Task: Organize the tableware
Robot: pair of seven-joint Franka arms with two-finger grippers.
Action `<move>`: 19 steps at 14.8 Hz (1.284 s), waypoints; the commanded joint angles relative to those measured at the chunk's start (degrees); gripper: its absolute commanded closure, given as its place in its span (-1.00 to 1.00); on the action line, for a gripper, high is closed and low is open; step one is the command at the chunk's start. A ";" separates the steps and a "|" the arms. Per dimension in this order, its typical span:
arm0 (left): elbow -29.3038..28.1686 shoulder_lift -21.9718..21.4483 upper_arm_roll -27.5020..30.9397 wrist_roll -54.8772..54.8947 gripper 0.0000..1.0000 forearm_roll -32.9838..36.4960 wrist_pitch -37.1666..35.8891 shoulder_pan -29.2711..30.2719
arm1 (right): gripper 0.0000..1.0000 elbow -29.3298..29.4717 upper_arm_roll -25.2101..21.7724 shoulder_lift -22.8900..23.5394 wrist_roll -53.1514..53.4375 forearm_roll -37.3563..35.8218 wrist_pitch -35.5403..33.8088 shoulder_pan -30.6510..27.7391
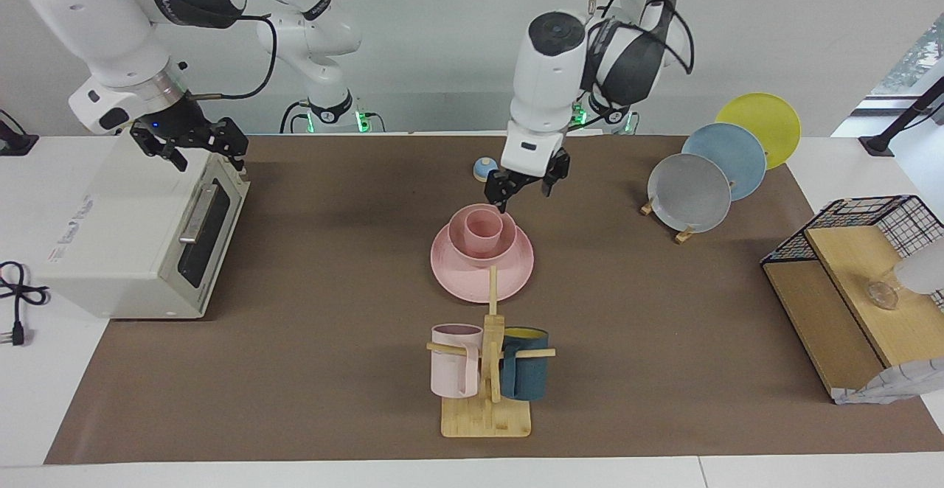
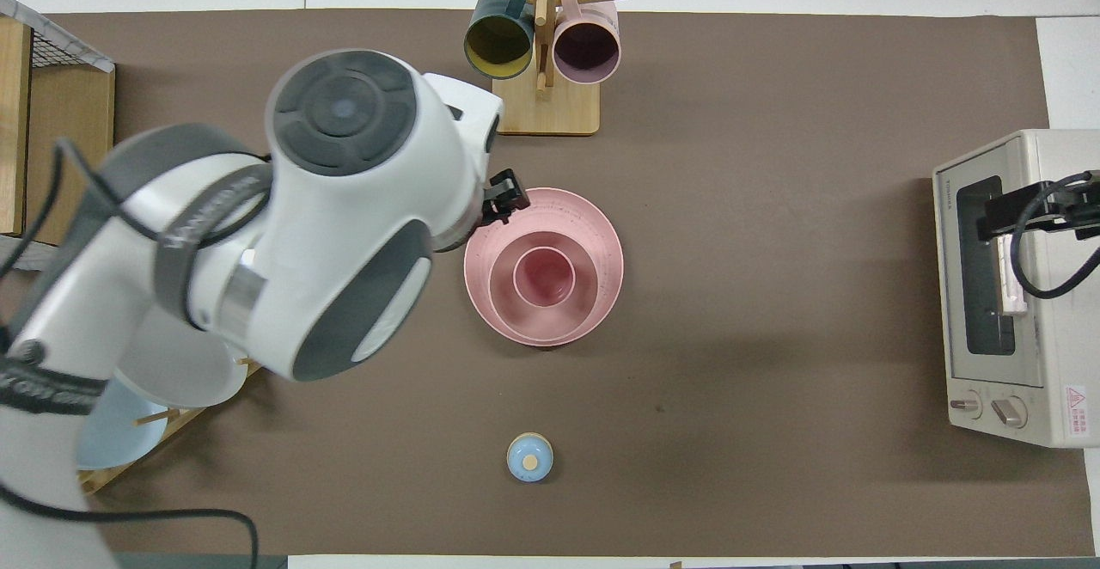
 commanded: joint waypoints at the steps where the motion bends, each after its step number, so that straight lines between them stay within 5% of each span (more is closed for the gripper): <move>1: -1.34 -7.89 -0.03 9.56 -1.00 -1.60 -6.70 7.86 | -1.00 -0.24 0.39 -0.65 0.10 0.93 1.22 -0.78; 8: -4.49 -14.84 -0.03 44.81 -1.00 -1.33 -11.73 27.47 | -1.00 -0.24 0.66 -0.83 0.81 1.10 2.45 -0.86; 13: -19.26 -21.26 -0.03 48.36 -1.00 -1.33 2.14 29.60 | -1.00 -0.77 0.57 -1.18 0.63 1.10 1.66 -0.07; 16: -14.72 -18.12 -0.82 48.09 -1.00 -0.63 -2.39 29.60 | -1.00 -0.77 0.57 -1.18 0.63 1.10 1.66 -0.25; 19: -2.09 -12.50 -0.65 48.18 -1.00 0.95 -13.71 29.69 | -1.00 -0.77 0.57 -1.18 0.63 1.10 1.66 -0.25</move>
